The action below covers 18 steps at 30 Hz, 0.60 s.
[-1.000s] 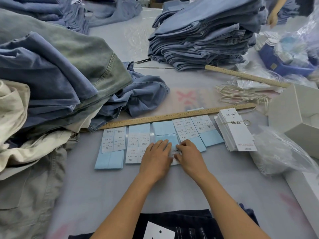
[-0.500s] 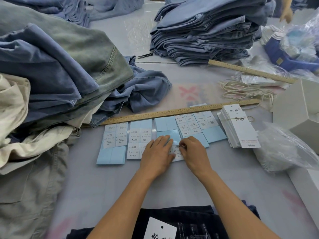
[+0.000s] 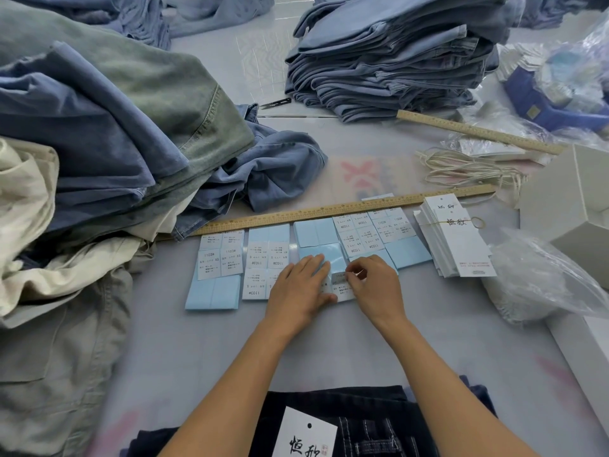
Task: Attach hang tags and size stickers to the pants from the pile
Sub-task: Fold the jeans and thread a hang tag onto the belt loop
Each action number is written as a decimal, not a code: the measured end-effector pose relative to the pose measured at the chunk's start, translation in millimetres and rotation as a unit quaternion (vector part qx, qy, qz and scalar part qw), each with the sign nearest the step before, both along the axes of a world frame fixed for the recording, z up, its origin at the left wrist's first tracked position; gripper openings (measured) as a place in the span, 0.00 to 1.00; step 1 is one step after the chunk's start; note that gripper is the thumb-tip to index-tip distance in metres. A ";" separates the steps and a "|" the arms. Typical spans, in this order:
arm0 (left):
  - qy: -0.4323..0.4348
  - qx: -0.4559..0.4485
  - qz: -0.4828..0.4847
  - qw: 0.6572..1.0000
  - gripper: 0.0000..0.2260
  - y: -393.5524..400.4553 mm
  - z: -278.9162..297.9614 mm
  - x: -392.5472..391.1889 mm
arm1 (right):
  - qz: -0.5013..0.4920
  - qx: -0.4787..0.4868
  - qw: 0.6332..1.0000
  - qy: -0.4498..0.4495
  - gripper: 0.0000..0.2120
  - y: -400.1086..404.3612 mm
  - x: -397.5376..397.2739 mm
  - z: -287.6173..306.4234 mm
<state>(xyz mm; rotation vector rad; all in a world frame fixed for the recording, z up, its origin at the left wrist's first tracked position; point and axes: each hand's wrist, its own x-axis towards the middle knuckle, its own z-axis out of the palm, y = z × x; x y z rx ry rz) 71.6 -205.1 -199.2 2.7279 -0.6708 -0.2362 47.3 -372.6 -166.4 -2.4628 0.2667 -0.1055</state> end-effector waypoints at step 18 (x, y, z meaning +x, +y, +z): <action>-0.015 0.130 -0.060 0.990 0.34 4.7 -5.2 0.0 | -0.133 0.142 0.977 -0.091 0.06 1.6 -72.6 38.3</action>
